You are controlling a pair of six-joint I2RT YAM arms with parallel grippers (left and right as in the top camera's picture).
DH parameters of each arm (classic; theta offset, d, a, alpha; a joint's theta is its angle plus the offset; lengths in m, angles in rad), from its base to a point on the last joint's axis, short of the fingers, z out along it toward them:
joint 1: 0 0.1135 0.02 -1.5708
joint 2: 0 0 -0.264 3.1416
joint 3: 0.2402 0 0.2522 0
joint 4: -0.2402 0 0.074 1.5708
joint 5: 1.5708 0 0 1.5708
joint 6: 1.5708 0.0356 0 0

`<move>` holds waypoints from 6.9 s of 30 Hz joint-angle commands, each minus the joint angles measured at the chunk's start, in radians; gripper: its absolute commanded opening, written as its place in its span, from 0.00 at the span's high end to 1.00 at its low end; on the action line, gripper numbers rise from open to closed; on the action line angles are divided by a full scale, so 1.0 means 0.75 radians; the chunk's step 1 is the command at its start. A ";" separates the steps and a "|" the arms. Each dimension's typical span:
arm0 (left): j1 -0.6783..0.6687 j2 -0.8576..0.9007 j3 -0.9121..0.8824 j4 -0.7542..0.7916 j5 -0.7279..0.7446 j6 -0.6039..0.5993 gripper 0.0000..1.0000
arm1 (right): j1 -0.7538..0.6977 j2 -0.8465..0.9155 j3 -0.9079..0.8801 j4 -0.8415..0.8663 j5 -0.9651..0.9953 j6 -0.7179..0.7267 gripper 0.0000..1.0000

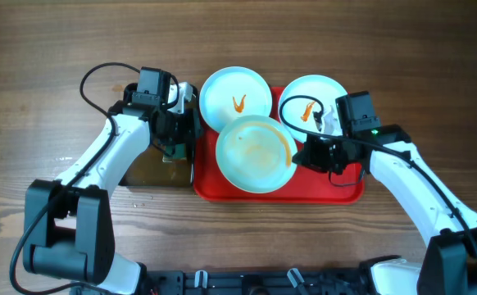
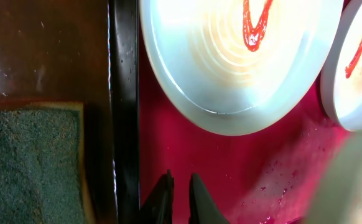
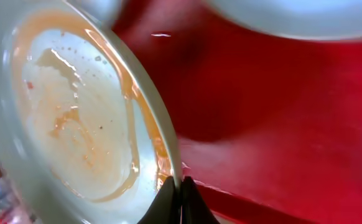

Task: Clean dirty plates on tray and stack at the side
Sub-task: 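Slide the cleaned front plate rightward across the red tray with the right gripper, then lift the cleaned plate and place it on the table right of the tray, then pull the left plate toward the tray front with the right gripper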

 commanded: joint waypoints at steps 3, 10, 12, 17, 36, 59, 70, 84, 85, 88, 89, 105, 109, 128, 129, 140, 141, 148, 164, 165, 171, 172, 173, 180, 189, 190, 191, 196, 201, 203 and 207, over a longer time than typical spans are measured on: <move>-0.007 -0.029 0.011 0.001 0.011 0.003 0.93 | 0.001 -0.030 0.024 -0.212 0.674 0.228 0.96; -0.007 -0.029 0.011 0.000 0.001 0.004 0.93 | 0.001 -0.059 0.026 -0.249 0.502 0.007 0.96; -0.007 -0.029 0.011 0.001 0.001 0.004 0.93 | 0.001 -0.108 0.027 -0.265 0.476 -0.020 0.96; -0.007 -0.029 0.011 0.001 0.001 0.004 0.93 | 0.001 -0.313 0.046 -0.263 0.587 -0.022 0.96; -0.007 -0.029 0.011 0.001 0.001 0.004 0.93 | 0.320 -0.449 0.087 -0.210 1.277 -0.229 0.96; -0.007 -0.029 0.011 0.000 0.001 0.004 0.92 | -0.261 -0.080 0.085 -0.063 0.260 -0.390 0.72; -0.007 -0.029 0.011 0.001 0.001 0.003 0.92 | -0.361 0.314 0.083 -0.032 0.064 -0.579 0.77; -0.007 -0.029 0.011 0.000 0.001 0.003 0.92 | -0.361 0.268 0.053 -0.005 -0.016 -0.582 0.95; -0.007 -0.029 0.011 0.000 0.001 0.003 0.92 | -0.361 0.219 0.069 -0.017 -0.012 -0.584 0.95; -0.007 -0.029 0.011 0.001 0.001 0.003 0.92 | -0.344 0.030 0.097 -0.019 0.071 -0.573 0.95; -0.007 -0.029 0.011 0.001 0.001 0.003 0.92 | -0.333 -0.027 0.099 -0.016 0.132 -0.567 0.95; -0.007 -0.029 0.011 0.001 0.001 0.003 0.92 | 0.496 -0.379 0.099 0.089 1.581 -0.596 0.96; -0.007 -0.029 0.011 0.001 0.001 0.003 0.92 | 0.641 -0.379 0.099 0.182 1.668 -0.798 0.96; -0.007 -0.029 0.011 0.001 0.001 0.003 0.92 | 0.704 -0.271 0.098 0.596 1.893 -1.496 0.96; -0.007 -0.029 0.011 0.001 0.001 0.003 0.92 | 0.698 -0.271 0.098 0.594 1.874 -1.369 0.96; -0.007 -0.029 0.011 -0.006 0.001 0.003 0.92 | -0.014 -0.267 0.097 0.200 1.030 -0.028 0.95; -0.007 -0.029 0.011 -0.006 0.001 0.003 0.92 | -0.090 -0.266 0.097 0.190 0.964 -0.002 0.96; -0.007 -0.029 0.011 -0.005 0.001 0.003 0.92 | -0.708 -0.148 0.096 0.131 0.624 0.059 0.96; -0.006 -0.029 0.011 -0.004 -0.071 0.003 0.79 | -0.877 0.080 0.097 0.234 0.076 -0.246 0.43; -0.002 -0.029 0.011 -0.004 -0.075 0.003 0.76 | -0.825 0.061 0.097 0.234 0.026 -0.313 0.43; 0.050 -0.029 0.011 -0.014 -0.186 0.002 0.69 | -0.382 0.021 0.097 0.313 0.041 -0.364 0.43; 0.060 -0.029 0.011 -0.018 -0.192 0.002 0.68 | -0.316 0.021 0.097 0.341 0.062 -0.362 0.43; 0.068 -0.029 0.011 -0.024 -0.208 0.002 0.68 | -0.229 0.021 0.097 0.376 0.115 -0.327 0.43; 0.071 -0.029 0.011 -0.040 -0.326 0.002 0.64 | 0.160 0.162 0.097 0.556 0.306 -0.054 0.43; 0.071 -0.029 0.011 -0.045 -0.325 0.002 0.63 | 0.322 0.455 0.097 0.834 0.465 0.291 0.44; 0.071 -0.029 0.011 -0.046 -0.325 0.002 0.63 | 0.325 0.483 0.097 0.861 0.465 0.338 0.44; 0.071 -0.029 0.011 -0.046 -0.325 0.002 0.63 | 0.325 0.500 0.097 0.873 0.465 0.374 0.44; 0.071 -0.029 0.011 -0.050 -0.325 0.002 0.62 | 0.325 0.535 0.097 0.885 0.441 0.397 0.65; 0.071 -0.029 0.011 -0.050 -0.325 0.002 0.62 | 0.325 0.534 0.097 0.745 0.424 0.397 0.84; 0.071 -0.029 0.011 -0.050 -0.325 0.002 0.62 | 0.324 0.523 0.097 0.699 0.418 0.398 0.89; 0.071 -0.029 0.011 -0.052 -0.325 0.002 0.60 | 0.325 0.438 0.097 0.556 0.425 0.358 0.94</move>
